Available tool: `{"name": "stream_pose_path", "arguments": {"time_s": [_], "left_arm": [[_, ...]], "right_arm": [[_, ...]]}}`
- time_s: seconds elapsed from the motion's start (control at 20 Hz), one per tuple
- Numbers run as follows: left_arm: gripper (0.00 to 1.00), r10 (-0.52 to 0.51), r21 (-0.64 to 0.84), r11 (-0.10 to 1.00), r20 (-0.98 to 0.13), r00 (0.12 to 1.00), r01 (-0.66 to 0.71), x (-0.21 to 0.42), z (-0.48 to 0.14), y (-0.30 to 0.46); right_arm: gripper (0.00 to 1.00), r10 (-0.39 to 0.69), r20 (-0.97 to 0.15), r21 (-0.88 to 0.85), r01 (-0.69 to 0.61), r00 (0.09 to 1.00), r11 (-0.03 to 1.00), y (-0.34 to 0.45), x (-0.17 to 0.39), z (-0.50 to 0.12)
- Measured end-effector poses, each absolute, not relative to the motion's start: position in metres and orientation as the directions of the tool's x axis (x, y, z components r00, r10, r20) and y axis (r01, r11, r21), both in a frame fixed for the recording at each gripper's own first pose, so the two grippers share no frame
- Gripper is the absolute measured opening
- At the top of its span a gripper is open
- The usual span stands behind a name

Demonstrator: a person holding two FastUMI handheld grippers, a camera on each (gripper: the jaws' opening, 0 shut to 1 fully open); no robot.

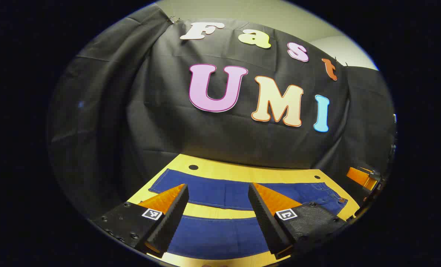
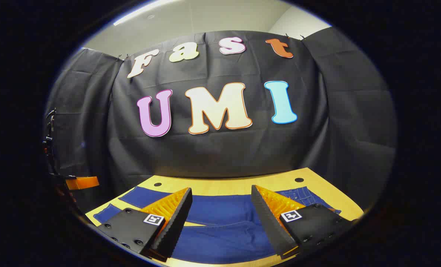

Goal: Grasp the waist and the cuffs of the jeans and fold them to make the two legs overlap; first hold the waist and fold one-third of the jeans toward the cuffs, then hold the cuffs and fold the remaining one-third in the same direction to finish folding.

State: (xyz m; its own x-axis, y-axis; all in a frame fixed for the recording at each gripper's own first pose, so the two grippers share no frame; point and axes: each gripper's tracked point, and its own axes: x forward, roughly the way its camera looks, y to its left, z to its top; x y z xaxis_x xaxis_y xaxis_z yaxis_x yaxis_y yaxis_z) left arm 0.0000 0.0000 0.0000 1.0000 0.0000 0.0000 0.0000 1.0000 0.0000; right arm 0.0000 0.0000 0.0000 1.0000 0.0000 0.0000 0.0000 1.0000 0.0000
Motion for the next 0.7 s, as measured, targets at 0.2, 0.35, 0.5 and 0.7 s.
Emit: {"name": "stream_pose_path", "arguments": {"time_s": [0.2, 0.35, 0.5, 0.7], "left_arm": [[0.95, -0.010, 0.012, 1.000, -0.014, 1.000, 0.010, -0.006, -0.008, 0.016], [0.95, -0.050, 0.021, 0.998, -0.047, 0.998, 0.052, -0.005, -0.022, 0.025], [0.95, -0.106, 0.019, 0.994, -0.084, 0.991, 0.108, -0.003, -0.039, 0.033], [0.95, -0.208, 0.028, 0.976, -0.202, 0.957, 0.218, -0.011, -0.078, 0.046]], "right_arm": [[0.94, -0.004, 0.006, -0.012, 0.004, 1.000, 1.000, 0.007, -0.002, -0.002], [0.94, -0.009, -0.011, -0.029, 0.008, 1.000, 1.000, 0.009, -0.005, -0.007], [0.98, -0.014, -0.040, -0.060, 0.011, 0.999, 0.998, 0.011, -0.012, -0.015], [0.98, -0.047, -0.103, -0.072, 0.039, 0.994, 0.997, 0.005, -0.020, -0.034]]}}
